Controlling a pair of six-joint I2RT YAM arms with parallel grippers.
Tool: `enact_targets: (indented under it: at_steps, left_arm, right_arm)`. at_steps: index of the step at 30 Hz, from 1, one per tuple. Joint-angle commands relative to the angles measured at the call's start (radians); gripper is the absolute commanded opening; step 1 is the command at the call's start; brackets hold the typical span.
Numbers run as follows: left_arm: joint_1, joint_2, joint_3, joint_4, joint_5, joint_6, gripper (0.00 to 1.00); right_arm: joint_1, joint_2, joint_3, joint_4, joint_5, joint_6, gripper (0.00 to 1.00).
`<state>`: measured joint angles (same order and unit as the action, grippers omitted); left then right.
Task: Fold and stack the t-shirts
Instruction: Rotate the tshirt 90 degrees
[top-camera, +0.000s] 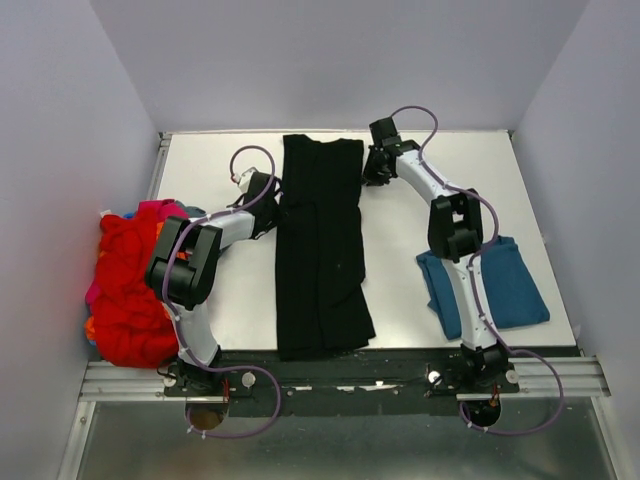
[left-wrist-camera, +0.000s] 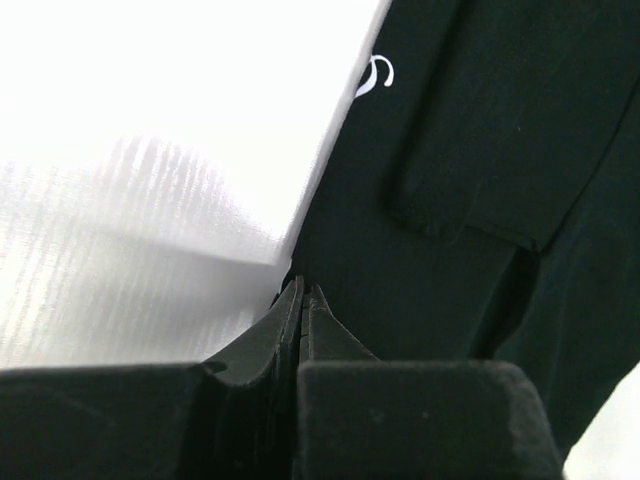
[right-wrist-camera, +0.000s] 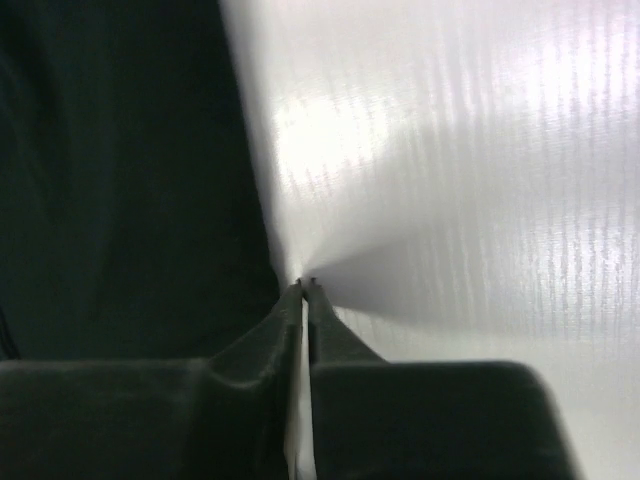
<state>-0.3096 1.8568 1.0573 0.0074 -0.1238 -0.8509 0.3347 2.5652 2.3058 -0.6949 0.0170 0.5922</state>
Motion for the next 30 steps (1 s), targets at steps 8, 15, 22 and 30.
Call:
enact_targets:
  at_steps: [8, 15, 22, 30]
  left_arm:
    - [0.024, -0.064, 0.036, -0.058, -0.073, 0.053, 0.07]
    - [0.04, -0.088, 0.032, -0.07, -0.066, 0.062, 0.06]
    - [0.055, -0.091, 0.029, -0.07, -0.053, 0.067, 0.07]
    - [0.064, -0.045, 0.038, -0.055, -0.025, 0.061, 0.07]
  right_arm:
    - [0.023, -0.212, -0.187, 0.049, -0.011, -0.039, 0.56]
    - [0.027, -0.168, -0.216, 0.032, -0.127, 0.011, 0.52]
    - [0.053, -0.131, -0.235, 0.038, -0.12, 0.037, 0.4]
    - [0.053, -0.105, -0.206, 0.029, -0.103, 0.072, 0.23]
